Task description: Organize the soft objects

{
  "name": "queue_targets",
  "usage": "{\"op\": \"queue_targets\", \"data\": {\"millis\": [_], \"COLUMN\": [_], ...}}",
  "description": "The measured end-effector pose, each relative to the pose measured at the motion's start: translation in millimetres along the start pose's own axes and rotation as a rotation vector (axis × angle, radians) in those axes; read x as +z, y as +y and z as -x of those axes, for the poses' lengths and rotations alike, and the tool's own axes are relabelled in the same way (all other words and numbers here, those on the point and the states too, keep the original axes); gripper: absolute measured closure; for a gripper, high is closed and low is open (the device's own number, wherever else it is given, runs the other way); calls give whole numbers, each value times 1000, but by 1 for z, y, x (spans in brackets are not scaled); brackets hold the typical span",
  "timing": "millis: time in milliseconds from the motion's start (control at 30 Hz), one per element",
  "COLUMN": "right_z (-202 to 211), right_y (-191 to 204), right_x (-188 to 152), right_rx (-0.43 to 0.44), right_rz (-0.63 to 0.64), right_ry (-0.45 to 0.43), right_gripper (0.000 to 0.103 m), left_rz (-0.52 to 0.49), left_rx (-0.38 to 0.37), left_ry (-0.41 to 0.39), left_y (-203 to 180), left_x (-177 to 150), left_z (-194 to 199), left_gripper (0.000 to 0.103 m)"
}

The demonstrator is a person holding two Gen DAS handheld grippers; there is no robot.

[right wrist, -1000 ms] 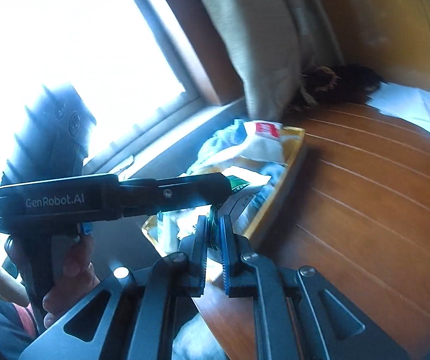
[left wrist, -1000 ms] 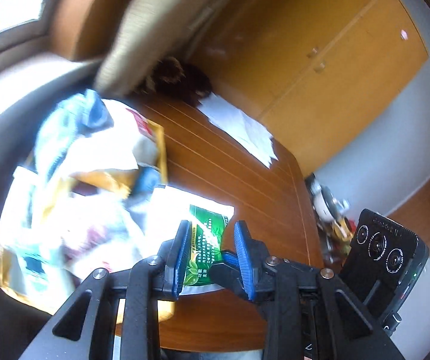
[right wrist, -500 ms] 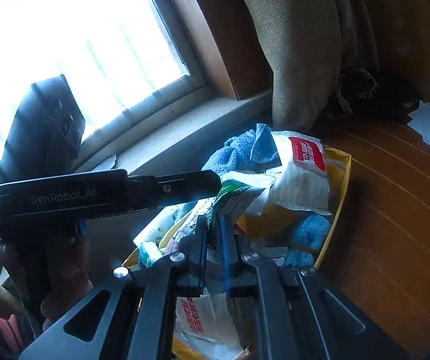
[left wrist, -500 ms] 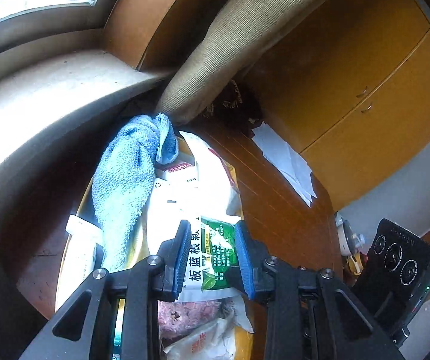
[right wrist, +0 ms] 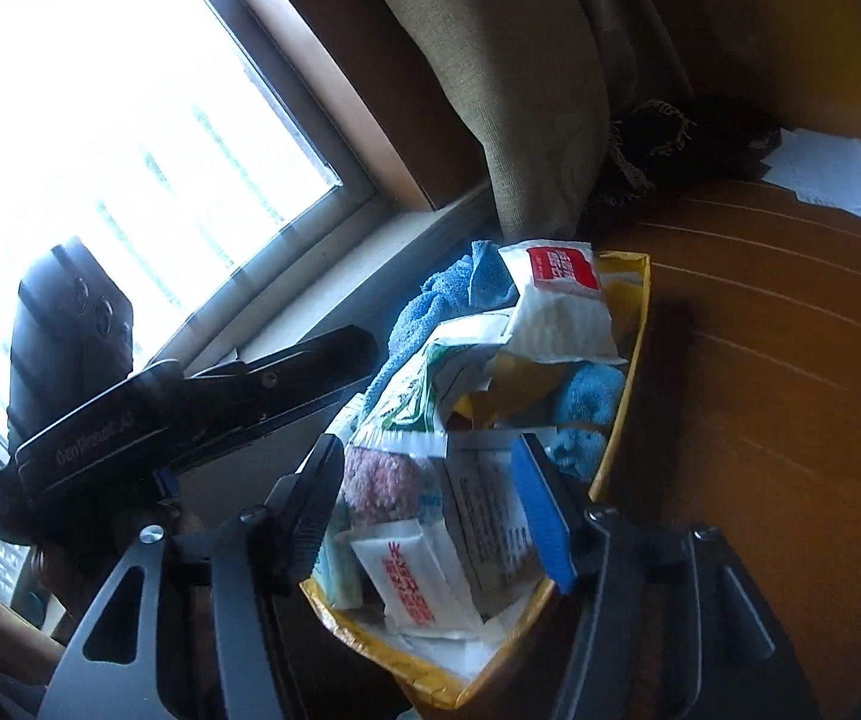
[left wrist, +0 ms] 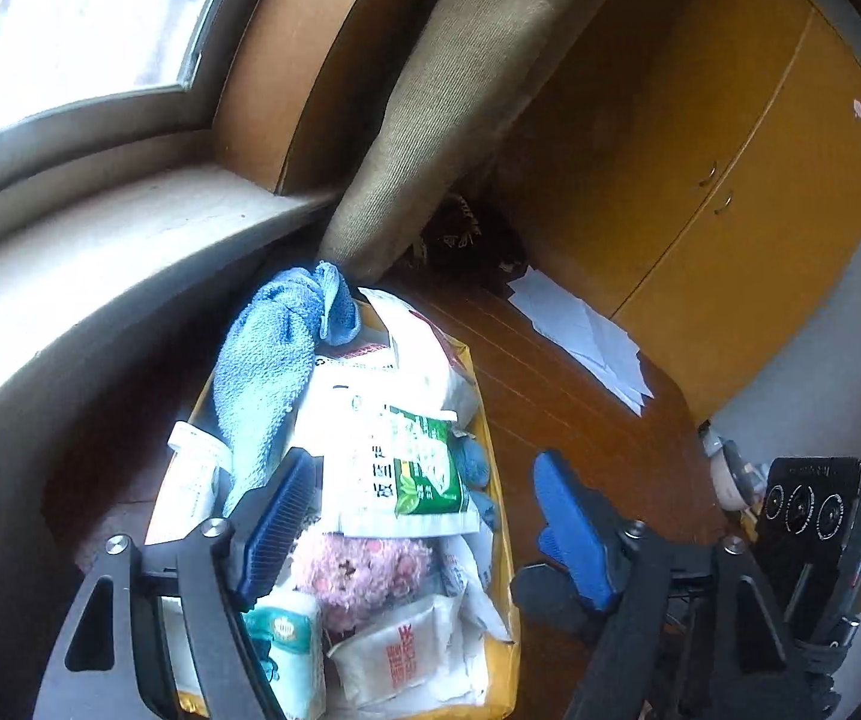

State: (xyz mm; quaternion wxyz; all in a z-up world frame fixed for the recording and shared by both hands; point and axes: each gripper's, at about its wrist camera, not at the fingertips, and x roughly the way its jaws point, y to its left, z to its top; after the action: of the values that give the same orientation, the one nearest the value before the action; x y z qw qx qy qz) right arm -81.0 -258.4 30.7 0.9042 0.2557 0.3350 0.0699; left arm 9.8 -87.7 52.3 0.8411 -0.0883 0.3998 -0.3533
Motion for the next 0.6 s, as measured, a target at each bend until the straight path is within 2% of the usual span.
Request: {"op": "queue_targets", "data": {"millis": [100, 233, 333, 500, 600], "right_z": [12, 19, 27, 37, 45], "right_y": [-3, -3, -1, 4, 8], "right_x": [-20, -39, -46, -49, -52], "right_rx": [-33, -144, -183, -240, -266], "right_rz": [-42, -61, -78, -71, -60], "right_ry": [-5, 16, 13, 17, -6], "right_gripper": [37, 36, 36, 36, 36], "left_rz": [-54, -92, -93, -100, -105], "left_rx": [98, 193, 228, 288, 298], "left_ry": [-25, -11, 9, -24, -26], "left_y": [-15, -25, -30, -38, -40], "left_x": [-18, -36, -43, -50, -52], "left_z": [10, 16, 24, 39, 46], "left_gripper": [20, 16, 16, 16, 16]}}
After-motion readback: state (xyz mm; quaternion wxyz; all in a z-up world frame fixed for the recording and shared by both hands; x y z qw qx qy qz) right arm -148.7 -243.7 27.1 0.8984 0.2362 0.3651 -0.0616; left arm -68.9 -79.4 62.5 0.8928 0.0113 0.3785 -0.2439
